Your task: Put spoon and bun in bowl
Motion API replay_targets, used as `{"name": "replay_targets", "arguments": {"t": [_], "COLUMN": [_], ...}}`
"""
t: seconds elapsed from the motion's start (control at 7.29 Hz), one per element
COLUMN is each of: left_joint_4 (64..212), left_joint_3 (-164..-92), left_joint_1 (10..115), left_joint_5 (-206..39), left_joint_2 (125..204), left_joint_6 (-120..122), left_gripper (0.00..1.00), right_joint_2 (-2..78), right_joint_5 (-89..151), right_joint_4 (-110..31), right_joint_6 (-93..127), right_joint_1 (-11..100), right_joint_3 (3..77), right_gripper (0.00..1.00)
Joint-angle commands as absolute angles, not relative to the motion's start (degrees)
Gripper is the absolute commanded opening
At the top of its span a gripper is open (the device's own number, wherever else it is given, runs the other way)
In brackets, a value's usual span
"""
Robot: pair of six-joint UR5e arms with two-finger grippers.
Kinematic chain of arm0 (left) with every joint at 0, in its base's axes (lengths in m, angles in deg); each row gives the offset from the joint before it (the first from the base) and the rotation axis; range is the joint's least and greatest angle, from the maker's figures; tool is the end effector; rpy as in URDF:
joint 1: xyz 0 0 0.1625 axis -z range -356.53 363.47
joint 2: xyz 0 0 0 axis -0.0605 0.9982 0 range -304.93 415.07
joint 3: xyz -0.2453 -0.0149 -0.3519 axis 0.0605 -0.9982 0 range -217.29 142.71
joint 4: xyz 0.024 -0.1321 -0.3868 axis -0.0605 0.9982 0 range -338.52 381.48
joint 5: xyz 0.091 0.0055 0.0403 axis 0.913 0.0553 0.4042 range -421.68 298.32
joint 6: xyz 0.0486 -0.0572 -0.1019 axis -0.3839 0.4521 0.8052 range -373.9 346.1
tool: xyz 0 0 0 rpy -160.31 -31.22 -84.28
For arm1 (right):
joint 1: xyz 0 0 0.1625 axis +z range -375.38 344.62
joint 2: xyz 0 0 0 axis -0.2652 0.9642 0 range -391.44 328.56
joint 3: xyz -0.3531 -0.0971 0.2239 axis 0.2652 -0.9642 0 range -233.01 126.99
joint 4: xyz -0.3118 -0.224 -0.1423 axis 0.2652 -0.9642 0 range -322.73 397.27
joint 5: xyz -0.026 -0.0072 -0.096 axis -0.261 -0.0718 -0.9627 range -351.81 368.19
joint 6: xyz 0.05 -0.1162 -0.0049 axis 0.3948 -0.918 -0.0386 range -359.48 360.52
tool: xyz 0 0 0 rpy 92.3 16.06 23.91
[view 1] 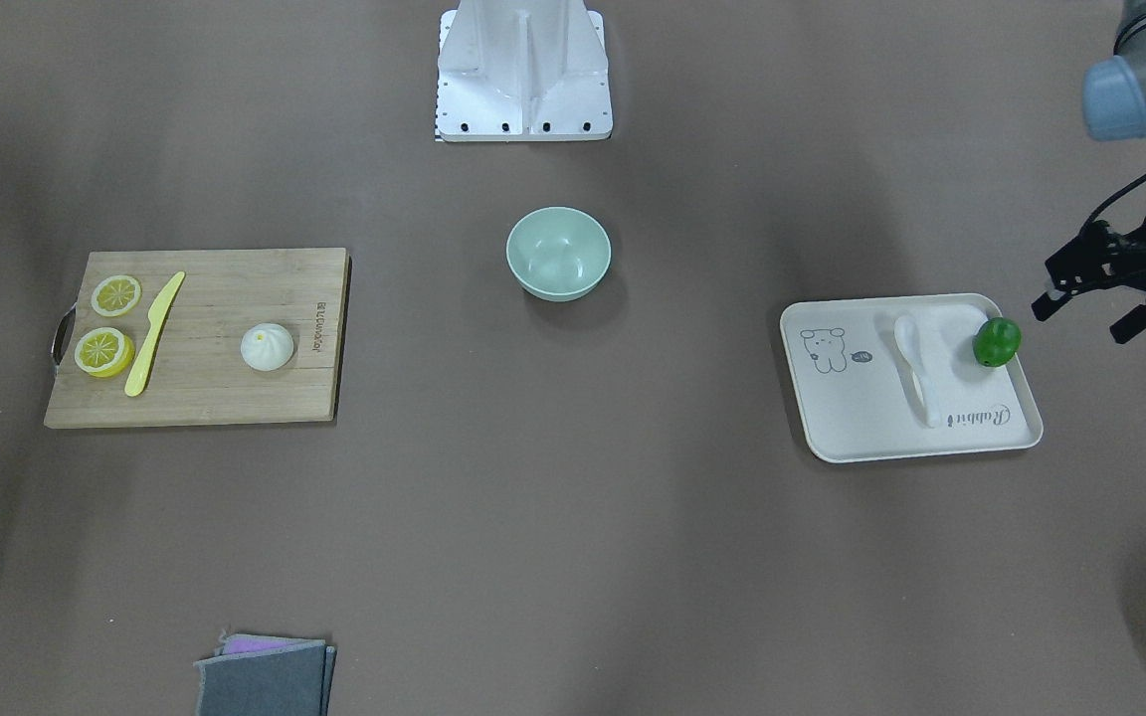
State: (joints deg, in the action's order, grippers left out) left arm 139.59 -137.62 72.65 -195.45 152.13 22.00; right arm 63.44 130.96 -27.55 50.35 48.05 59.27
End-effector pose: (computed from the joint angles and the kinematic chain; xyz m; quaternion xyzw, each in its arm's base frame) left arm 0.1552 -0.5372 0.4657 0.1525 0.4730 0.0306 0.8673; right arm -0.1560 -0.4568 0.4854 0.1112 -0.4219 0.0799 0.8962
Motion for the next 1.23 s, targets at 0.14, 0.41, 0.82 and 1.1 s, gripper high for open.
{"name": "replay_targets", "arguments": {"t": [0.14, 0.41, 0.82, 1.1], "left_joint_4": [142.8, 147.7, 163.0, 163.2], "left_joint_3": [-135.8, -132.0, -119.2, -119.6], "left_joint_1": [63.3, 59.2, 56.5, 56.0], "left_joint_5": [-186.4, -179.9, -177.0, -176.3], "left_joint_2": [153.1, 152.5, 153.6, 153.0], "left_joint_6": [32.2, 35.0, 37.3, 37.4], "left_gripper": [0.98, 0.97, 0.88, 0.71], "right_joint_2": [57.6, 57.5, 57.2, 57.2], "right_joint_5": [120.4, 117.8, 116.1, 116.0], "right_joint_4": [-28.8, -28.8, -29.3, -29.4], "right_joint_6": [62.5, 67.7, 69.7, 69.7], "right_joint_1": [35.0, 31.9, 30.4, 30.4], "right_joint_3": [59.1, 59.6, 59.6, 59.7], "right_gripper": [1.00, 0.99, 0.98, 0.98]}}
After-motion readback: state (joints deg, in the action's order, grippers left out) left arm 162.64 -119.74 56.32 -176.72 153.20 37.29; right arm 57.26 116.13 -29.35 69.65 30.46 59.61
